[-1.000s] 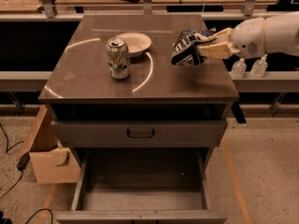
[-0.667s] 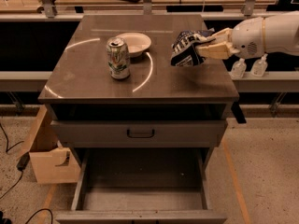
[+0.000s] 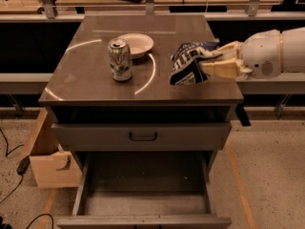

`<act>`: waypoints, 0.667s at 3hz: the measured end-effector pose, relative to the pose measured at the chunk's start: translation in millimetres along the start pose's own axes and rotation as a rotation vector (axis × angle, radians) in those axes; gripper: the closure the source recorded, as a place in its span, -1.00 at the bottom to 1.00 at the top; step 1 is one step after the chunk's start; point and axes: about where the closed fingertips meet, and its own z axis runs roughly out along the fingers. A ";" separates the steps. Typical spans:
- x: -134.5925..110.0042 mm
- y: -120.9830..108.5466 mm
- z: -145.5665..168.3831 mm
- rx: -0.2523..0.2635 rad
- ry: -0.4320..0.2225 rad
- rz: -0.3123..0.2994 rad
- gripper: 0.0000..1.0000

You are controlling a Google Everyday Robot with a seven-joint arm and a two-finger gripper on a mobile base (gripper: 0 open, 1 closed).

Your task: Place blue chip bag into middle drawer

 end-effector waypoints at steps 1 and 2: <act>4.8 56.7 3.4 -0.038 -0.036 0.034 1.00; 16.5 104.8 12.1 -0.094 -0.043 0.093 1.00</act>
Offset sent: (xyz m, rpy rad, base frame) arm -0.1497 0.0629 -0.0718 0.1172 0.2213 0.0877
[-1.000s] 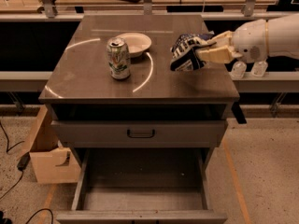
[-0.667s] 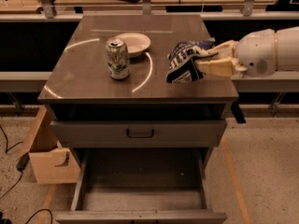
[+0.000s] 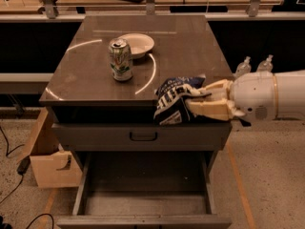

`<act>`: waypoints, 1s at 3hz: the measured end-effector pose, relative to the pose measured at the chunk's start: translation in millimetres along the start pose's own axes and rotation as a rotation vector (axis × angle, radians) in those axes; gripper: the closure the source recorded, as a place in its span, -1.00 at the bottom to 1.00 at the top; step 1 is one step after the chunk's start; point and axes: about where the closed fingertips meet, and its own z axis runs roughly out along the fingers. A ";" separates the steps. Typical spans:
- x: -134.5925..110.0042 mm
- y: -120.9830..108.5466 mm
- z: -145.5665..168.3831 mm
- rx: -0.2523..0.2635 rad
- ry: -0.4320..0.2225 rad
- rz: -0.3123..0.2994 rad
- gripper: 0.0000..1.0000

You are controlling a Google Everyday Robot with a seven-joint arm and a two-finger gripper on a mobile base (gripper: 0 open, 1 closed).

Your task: Place blue chip bag into middle drawer

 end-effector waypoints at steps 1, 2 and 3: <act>14.7 36.8 11.2 -0.063 0.012 0.057 1.00; 39.1 60.0 21.2 -0.066 0.069 0.065 1.00; 77.1 71.1 36.5 -0.034 0.174 0.015 1.00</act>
Offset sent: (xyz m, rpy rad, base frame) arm -0.0782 0.0264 -0.0893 -0.1152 0.1379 0.0116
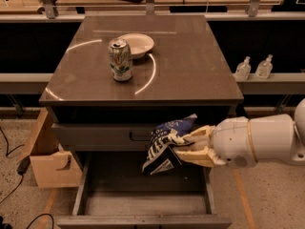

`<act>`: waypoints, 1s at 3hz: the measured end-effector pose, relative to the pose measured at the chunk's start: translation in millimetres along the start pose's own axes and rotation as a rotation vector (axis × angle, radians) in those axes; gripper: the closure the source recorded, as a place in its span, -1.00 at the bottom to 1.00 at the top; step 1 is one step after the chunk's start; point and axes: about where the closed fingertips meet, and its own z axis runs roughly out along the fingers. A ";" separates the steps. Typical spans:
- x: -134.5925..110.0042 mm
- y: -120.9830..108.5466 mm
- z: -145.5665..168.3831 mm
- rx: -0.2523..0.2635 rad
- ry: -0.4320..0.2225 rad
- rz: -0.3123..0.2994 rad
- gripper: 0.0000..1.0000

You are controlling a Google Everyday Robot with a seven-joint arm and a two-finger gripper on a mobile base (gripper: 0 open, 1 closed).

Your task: Place blue chip bag into middle drawer

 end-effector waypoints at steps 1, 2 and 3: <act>3.8 -3.1 2.1 0.017 0.009 0.002 1.00; 13.4 5.7 13.9 0.017 0.005 0.017 1.00; 37.3 14.7 51.8 0.007 -0.010 0.026 1.00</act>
Offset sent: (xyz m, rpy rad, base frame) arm -0.0109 0.0126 -0.0654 -0.0026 0.0409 -0.0854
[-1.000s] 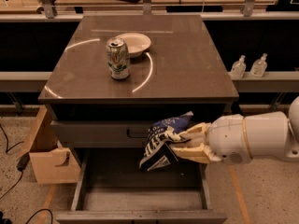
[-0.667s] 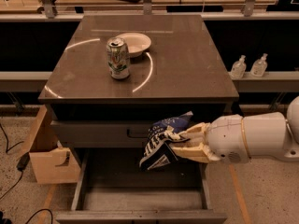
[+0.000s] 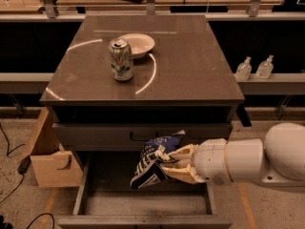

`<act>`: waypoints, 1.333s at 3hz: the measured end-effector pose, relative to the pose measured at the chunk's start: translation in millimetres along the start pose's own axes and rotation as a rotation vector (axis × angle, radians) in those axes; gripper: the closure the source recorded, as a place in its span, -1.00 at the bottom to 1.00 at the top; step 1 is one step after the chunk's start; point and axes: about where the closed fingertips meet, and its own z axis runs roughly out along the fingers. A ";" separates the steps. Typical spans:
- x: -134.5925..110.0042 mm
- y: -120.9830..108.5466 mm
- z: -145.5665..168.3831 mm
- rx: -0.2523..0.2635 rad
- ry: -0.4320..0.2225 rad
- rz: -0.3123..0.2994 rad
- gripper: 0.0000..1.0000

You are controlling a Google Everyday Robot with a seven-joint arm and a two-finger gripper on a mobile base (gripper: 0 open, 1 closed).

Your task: Place blue chip bag into middle drawer

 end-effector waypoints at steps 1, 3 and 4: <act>19.8 2.3 37.9 -0.015 -0.014 -0.024 1.00; 75.2 -18.4 94.8 0.028 0.062 -0.079 1.00; 105.0 -17.6 119.0 0.043 0.096 -0.048 1.00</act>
Offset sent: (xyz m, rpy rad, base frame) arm 0.0465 0.0506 -0.1193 -0.0706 -0.1201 0.0415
